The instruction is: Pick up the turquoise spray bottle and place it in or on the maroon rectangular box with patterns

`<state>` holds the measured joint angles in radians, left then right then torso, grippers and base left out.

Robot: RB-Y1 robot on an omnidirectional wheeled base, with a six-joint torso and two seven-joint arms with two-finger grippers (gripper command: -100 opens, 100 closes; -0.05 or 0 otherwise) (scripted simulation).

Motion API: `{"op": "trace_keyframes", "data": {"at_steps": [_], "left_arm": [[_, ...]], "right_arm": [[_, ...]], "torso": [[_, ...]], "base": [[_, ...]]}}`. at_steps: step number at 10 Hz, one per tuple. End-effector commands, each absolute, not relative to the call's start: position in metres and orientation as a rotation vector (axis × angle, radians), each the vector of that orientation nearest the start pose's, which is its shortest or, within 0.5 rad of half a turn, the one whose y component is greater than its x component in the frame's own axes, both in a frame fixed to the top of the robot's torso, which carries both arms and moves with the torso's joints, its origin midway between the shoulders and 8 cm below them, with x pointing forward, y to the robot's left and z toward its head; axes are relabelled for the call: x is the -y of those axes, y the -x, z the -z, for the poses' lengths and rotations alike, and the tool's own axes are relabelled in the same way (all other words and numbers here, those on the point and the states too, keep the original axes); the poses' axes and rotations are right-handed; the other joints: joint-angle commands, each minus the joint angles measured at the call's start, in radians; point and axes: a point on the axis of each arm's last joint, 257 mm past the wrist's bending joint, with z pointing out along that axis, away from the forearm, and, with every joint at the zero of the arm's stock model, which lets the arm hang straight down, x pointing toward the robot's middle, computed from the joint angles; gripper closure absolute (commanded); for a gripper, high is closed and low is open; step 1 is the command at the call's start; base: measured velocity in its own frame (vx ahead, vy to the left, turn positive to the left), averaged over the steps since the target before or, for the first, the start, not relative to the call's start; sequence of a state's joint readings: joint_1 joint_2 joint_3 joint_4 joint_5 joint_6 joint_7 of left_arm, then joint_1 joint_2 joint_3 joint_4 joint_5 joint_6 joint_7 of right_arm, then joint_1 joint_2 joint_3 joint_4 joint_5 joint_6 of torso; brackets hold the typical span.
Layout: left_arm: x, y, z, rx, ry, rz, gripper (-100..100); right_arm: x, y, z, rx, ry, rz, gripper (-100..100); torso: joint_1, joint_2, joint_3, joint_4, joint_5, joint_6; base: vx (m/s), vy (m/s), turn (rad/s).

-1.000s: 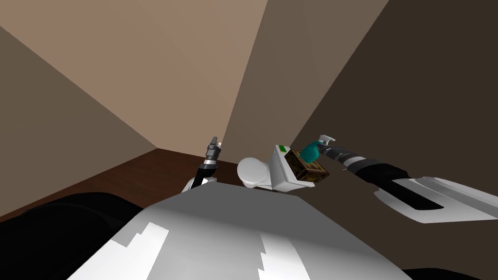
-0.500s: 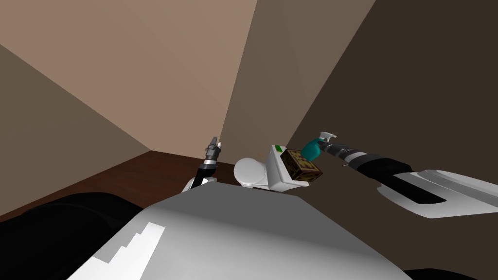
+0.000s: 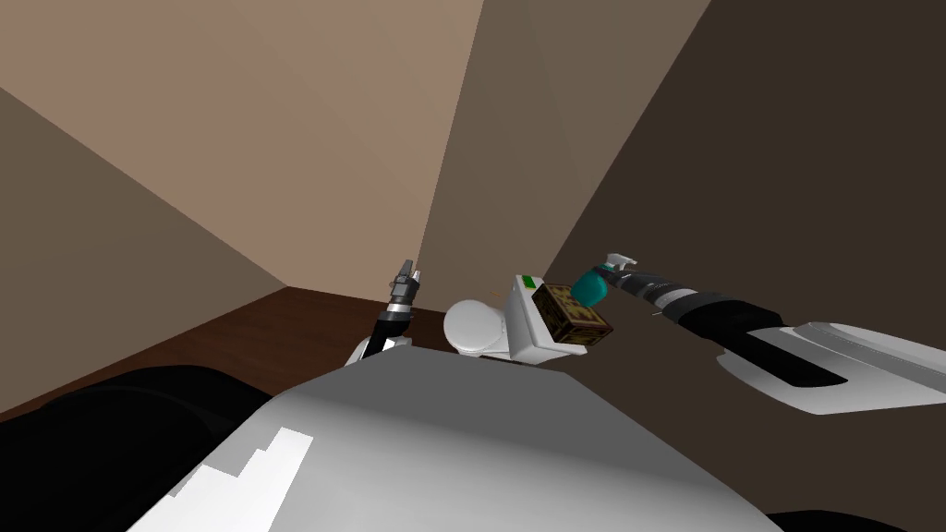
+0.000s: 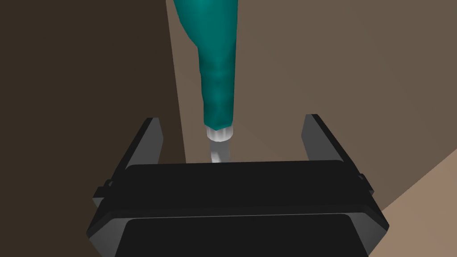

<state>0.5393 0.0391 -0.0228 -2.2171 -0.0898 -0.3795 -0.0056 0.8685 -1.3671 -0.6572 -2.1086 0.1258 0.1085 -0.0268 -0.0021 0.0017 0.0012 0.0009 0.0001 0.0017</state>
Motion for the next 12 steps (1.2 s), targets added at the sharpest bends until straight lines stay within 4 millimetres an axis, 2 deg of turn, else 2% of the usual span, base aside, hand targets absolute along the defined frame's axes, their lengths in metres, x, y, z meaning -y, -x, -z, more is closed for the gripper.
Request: {"op": "trace_keyframes", "data": {"at_steps": [1,2,3,11,12], "left_arm": [[-0.271,-0.371,0.044,-0.849,0.748,1.19,0],[-0.271,-0.371,0.044,-0.849,0.748,1.19,0],[-0.271,-0.371,0.044,-0.849,0.748,1.19,0],[-0.271,-0.371,0.045,-0.849,0.748,1.19,0],[-0.271,-0.371,0.045,-0.849,0.748,1.19,0]], "right_arm": [[0.476,-0.429,-0.01,-1.675,0.031,-0.008,-100],[0.476,-0.429,-0.01,-1.675,0.031,-0.008,0],[0.463,-0.436,-0.024,-1.673,0.05,-0.019,-100],[0.395,-0.463,-0.065,-1.675,0.13,-0.094,-100],[0.399,-0.461,-0.063,-1.675,0.126,-0.088,-100]], "torso": [[0.0,0.0,0.0,0.0,0.0,0.0],[0.0,0.0,0.0,0.0,0.0,0.0],[0.0,0.0,0.0,0.0,0.0,0.0],[-0.001,-0.001,-0.001,0.0,0.0,0.0],[-0.001,-0.001,-0.001,0.0,0.0,0.0]], "base": [[0.0,0.0,0.0],[0.0,0.0,0.0],[0.01,-0.02,-0.159],[0.022,-0.029,-0.122],[0.007,-0.009,-0.013]]}}
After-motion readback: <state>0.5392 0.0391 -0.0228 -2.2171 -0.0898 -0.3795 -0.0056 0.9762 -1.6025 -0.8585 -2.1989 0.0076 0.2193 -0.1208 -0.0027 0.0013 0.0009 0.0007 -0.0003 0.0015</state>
